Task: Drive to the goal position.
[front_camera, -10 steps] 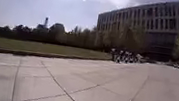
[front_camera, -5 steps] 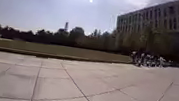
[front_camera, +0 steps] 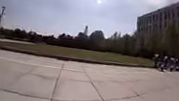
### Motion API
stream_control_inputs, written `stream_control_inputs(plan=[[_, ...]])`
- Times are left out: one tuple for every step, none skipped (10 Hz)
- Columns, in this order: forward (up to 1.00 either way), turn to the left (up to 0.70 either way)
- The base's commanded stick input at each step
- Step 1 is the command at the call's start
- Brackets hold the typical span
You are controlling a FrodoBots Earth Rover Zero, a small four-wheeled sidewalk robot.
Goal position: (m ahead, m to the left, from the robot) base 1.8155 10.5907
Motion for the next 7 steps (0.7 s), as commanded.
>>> stream_control_inputs(plan=[[0.00, 0.70], [0.00, 0.70], [0.00, 0.70], [0.00, 0.70], [0.00, 0.70], [0.00, 0.70], [0.00, 0.70]])
